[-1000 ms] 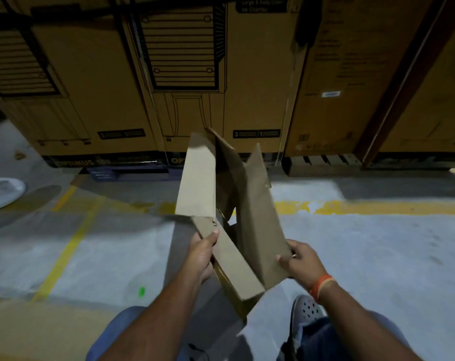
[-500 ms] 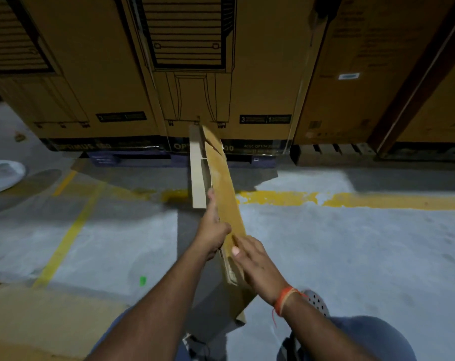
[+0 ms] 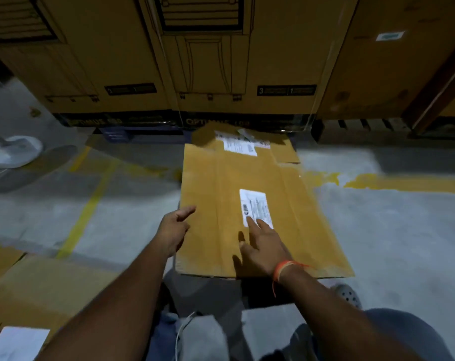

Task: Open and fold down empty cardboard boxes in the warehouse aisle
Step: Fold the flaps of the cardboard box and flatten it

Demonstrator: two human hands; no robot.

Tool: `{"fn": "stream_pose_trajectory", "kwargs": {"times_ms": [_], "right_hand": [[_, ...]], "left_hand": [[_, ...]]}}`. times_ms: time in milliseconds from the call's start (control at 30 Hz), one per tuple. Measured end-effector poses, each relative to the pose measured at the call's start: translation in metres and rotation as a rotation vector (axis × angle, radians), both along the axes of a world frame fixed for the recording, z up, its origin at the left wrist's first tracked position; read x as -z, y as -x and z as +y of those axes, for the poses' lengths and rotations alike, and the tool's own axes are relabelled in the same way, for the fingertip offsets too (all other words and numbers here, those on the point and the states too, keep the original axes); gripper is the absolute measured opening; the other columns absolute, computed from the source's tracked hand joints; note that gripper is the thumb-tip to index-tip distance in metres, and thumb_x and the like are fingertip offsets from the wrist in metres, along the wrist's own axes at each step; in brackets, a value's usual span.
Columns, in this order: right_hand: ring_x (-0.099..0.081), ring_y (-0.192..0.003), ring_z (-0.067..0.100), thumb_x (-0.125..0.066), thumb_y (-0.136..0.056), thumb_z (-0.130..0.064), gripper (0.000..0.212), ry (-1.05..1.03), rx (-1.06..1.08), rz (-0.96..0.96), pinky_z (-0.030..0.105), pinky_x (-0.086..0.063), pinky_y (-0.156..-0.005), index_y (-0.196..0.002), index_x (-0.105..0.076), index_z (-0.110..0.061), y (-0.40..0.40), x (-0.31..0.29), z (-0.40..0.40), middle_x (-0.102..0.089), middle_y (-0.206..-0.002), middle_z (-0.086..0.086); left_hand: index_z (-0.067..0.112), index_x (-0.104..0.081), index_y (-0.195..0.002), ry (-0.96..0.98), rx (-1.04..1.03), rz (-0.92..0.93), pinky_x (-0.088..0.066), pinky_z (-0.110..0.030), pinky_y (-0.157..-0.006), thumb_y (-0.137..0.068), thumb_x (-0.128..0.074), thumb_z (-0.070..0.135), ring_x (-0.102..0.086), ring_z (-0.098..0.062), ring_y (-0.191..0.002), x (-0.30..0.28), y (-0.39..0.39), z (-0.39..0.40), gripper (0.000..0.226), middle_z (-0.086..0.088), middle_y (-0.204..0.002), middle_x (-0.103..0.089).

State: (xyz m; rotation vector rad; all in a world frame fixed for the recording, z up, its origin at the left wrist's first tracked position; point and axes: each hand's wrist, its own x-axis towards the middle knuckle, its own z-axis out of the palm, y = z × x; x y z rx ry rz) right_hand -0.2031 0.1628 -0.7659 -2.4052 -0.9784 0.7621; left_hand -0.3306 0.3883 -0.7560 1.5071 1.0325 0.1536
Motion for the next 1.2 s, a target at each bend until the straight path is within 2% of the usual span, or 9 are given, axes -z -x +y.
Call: {"fn": "stream_pose_trajectory", "kwargs": {"times_ms": [67, 167, 233, 333, 467, 700, 967, 1100, 1200], "right_hand": [[-0.021, -0.151, 0.031, -0.055, -0.096, -0.046, 0.079, 0.064, 0.039, 0.054, 0.041, -0.025, -0.121, -0.161, -0.015, -0.026, -0.009, 0.022, 0.002, -0.019, -0.166, 0.012], [-0.024, -0.149, 0.033, -0.056, -0.096, -0.042, 0.079, 0.151, 0.053, 0.055, 0.04, -0.028, -0.119, -0.161, -0.015, -0.024, -0.021, 0.055, 0.003, -0.022, -0.164, 0.014], [-0.021, -0.15, 0.034, -0.056, -0.096, -0.041, 0.079, 0.207, 0.067, 0.043, 0.046, -0.03, -0.119, -0.161, -0.013, -0.026, -0.031, 0.078, 0.006, -0.021, -0.165, 0.012], [-0.014, -0.152, 0.034, -0.056, -0.097, -0.037, 0.078, 0.261, 0.108, 0.065, 0.051, -0.028, -0.119, -0.161, -0.012, -0.029, -0.05, 0.111, 0.012, -0.016, -0.166, 0.01], [-0.013, -0.152, 0.035, -0.057, -0.098, -0.033, 0.078, 0.35, 0.143, 0.057, 0.052, -0.027, -0.12, -0.161, -0.011, -0.029, -0.081, 0.157, 0.013, -0.016, -0.166, 0.011], [-0.017, -0.15, 0.041, -0.061, -0.098, -0.029, 0.079, 0.429, 0.233, 0.063, 0.054, -0.026, -0.119, -0.161, -0.012, -0.03, -0.141, 0.225, 0.007, -0.015, -0.165, 0.017], [-0.03, -0.142, 0.039, -0.064, -0.096, -0.028, 0.078, 0.429, 0.412, 0.093, 0.056, -0.039, -0.112, -0.159, -0.018, -0.031, -0.161, 0.279, -0.005, -0.028, -0.154, 0.016], [-0.033, -0.137, 0.039, -0.065, -0.094, -0.026, 0.066, 0.411, 0.584, 0.044, 0.057, -0.045, -0.105, -0.149, -0.03, -0.028, -0.153, 0.293, -0.009, -0.033, -0.145, 0.016], [-0.042, -0.128, 0.042, -0.069, -0.091, -0.029, 0.061, 0.438, 0.707, 0.074, 0.06, -0.049, -0.098, -0.14, -0.033, -0.027, -0.156, 0.295, -0.014, -0.037, -0.136, 0.018]], "left_hand": [[0.011, -0.056, -0.144, -0.184, 0.134, 0.268, -0.054, -0.042, -0.1, -0.09, -0.04, -0.021, -0.059, -0.03, -0.124, 0.03, 0.002, 0.019, 0.066, -0.007, -0.153, -0.049], [0.015, -0.052, -0.149, -0.331, 0.304, 0.45, -0.047, -0.031, -0.096, -0.089, -0.05, -0.011, -0.059, -0.028, -0.122, 0.069, -0.004, 0.032, 0.066, -0.012, -0.156, -0.045], [0.016, -0.048, -0.151, -0.418, 0.411, 0.499, -0.039, -0.031, -0.107, -0.088, -0.056, -0.003, -0.042, -0.03, -0.142, 0.089, -0.018, 0.033, 0.066, -0.016, -0.158, -0.04], [0.02, -0.04, -0.156, -0.514, 0.553, 0.521, -0.031, -0.032, -0.115, -0.09, -0.062, 0.01, -0.025, -0.03, -0.152, 0.122, -0.044, 0.031, 0.07, -0.02, -0.164, -0.026], [0.023, -0.042, -0.155, -0.574, 0.617, 0.503, -0.038, -0.04, -0.114, -0.089, -0.064, 0.017, -0.032, -0.037, -0.147, 0.168, -0.064, 0.022, 0.069, -0.015, -0.164, -0.024], [0.026, -0.042, -0.152, -0.652, 0.575, 0.683, -0.039, -0.044, -0.112, -0.095, -0.064, 0.023, -0.018, -0.036, -0.148, 0.25, -0.076, 0.021, 0.062, -0.012, -0.164, -0.011], [0.025, -0.016, -0.161, -0.466, 0.375, 0.803, -0.03, -0.05, -0.118, -0.092, -0.071, 0.038, -0.011, -0.043, -0.148, 0.309, -0.07, 0.028, 0.089, -0.015, -0.167, 0.004], [0.022, -0.013, -0.161, -0.421, 0.157, 0.903, -0.03, -0.049, -0.119, -0.087, -0.076, 0.043, -0.013, -0.039, -0.149, 0.322, -0.053, 0.023, 0.1, -0.014, -0.166, -0.004], [0.019, -0.01, -0.162, -0.372, 0.115, 0.92, -0.029, -0.05, -0.117, -0.087, -0.075, 0.048, -0.018, -0.041, -0.147, 0.324, -0.044, 0.031, 0.104, -0.016, -0.164, -0.009]]}}
